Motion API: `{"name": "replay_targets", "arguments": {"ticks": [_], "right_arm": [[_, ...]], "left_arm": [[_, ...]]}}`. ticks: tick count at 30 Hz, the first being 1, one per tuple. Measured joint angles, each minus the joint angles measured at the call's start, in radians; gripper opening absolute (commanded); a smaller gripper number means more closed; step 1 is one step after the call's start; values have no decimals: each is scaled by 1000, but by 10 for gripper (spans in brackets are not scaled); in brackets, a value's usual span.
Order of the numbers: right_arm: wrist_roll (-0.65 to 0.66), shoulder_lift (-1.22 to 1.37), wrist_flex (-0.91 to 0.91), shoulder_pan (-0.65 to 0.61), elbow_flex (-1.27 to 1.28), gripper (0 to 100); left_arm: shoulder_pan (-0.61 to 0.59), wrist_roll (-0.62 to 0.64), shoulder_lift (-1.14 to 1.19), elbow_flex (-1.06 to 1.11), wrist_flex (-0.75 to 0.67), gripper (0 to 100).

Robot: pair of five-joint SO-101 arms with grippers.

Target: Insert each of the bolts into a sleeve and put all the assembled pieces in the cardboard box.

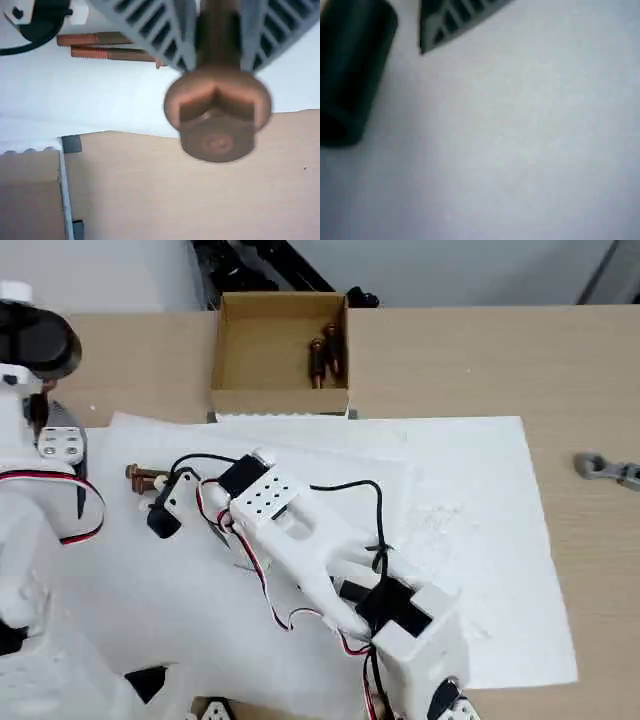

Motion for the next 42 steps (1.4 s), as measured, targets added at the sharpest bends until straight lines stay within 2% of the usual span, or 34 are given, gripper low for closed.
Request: {"name": "replay_targets", "arguments": {"ticks": [19,25,42], "right_arm": [[-48,91,-55,-2,-17,182],[-54,91,-72,6,-21,9],[-94,71,-49,9,-34,15]], "left_arm": [[0,0,0,0,0,6],[0,0,0,0,0,6],[-2,0,0,0,0,6]]}}
